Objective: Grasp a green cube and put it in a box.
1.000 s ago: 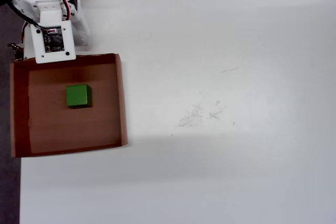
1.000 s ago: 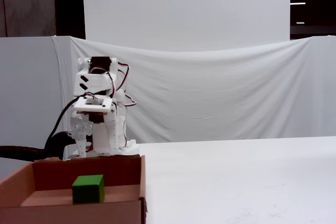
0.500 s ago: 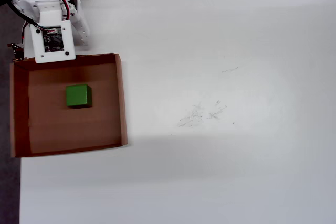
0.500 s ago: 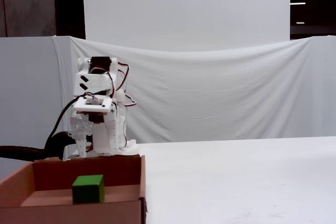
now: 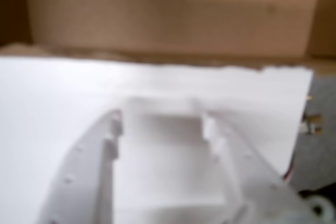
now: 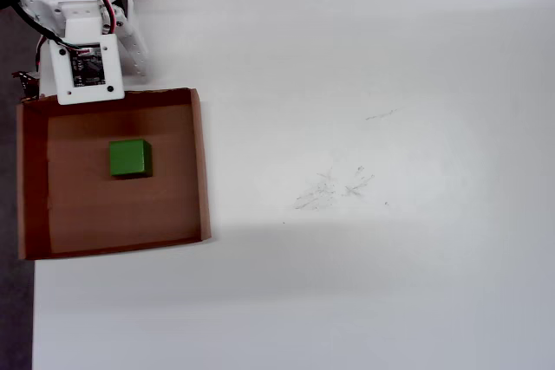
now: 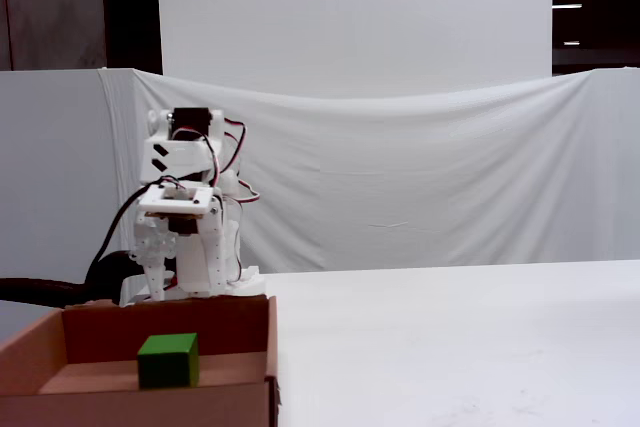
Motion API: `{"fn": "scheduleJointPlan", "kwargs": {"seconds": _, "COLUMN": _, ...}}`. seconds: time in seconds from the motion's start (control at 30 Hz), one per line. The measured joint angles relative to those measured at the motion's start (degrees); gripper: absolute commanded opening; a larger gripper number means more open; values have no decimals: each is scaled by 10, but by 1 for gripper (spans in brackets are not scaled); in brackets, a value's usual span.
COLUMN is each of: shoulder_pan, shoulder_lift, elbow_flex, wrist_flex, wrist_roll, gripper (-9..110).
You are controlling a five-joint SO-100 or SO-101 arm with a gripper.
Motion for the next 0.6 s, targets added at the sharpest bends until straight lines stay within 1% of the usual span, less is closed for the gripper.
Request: {"fn": "scheduleJointPlan", "kwargs": {"seconds": 0.6, "shoulder_pan": 0, "shoulder_lift": 0, "elbow_flex": 0, "wrist_flex": 1, "wrist_roll": 11, "gripper": 21}}
